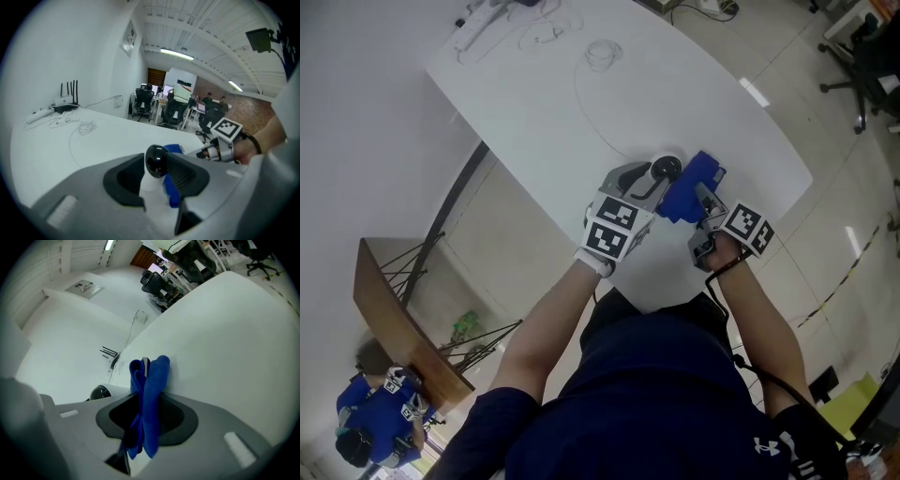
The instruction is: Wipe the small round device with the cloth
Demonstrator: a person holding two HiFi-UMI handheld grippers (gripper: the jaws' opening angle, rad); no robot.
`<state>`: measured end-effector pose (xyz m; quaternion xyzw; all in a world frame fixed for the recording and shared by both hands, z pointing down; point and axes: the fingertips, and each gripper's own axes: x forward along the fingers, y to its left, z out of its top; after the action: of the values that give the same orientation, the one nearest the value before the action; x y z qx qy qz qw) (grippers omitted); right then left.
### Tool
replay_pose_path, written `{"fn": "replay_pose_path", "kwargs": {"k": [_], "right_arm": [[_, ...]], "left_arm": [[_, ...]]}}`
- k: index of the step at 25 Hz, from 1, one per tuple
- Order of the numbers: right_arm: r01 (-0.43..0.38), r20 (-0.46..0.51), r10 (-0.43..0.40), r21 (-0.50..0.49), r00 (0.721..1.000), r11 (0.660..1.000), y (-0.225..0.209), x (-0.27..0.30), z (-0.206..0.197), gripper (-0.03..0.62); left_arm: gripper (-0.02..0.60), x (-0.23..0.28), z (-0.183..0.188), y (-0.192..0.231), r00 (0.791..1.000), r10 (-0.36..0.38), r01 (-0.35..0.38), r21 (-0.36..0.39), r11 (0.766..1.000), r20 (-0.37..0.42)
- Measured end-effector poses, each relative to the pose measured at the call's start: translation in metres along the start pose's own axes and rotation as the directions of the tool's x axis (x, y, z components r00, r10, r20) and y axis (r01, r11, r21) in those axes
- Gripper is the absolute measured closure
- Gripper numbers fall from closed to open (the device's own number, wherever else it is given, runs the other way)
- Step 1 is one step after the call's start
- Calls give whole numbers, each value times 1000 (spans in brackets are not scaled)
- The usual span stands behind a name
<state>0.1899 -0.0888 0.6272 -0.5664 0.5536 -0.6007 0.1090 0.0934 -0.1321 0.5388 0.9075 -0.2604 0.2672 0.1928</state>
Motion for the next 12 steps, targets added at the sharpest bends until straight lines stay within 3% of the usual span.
{"fn": "replay_pose_path", "kwargs": {"k": [3, 6, 9, 12], "right_arm": [[51, 32, -52, 6, 998, 999, 1, -5, -11, 471], [47, 33, -49, 36, 998, 998, 8, -5, -21, 471], [-16, 50, 14, 44, 999, 999, 31, -14, -20, 471], [-105, 81, 105, -14, 991, 994, 68, -30, -9, 471]], "left_arm": [[433, 1, 0, -1, 1000, 5, -5, 18, 1000, 6], [443, 5, -4, -2, 1000, 5, -6, 26, 1000, 1], [431, 5, -8, -1, 1000, 6, -6, 24, 1000, -19], [433, 5, -9, 2, 1000, -2, 2, 28, 1000, -24]]}}
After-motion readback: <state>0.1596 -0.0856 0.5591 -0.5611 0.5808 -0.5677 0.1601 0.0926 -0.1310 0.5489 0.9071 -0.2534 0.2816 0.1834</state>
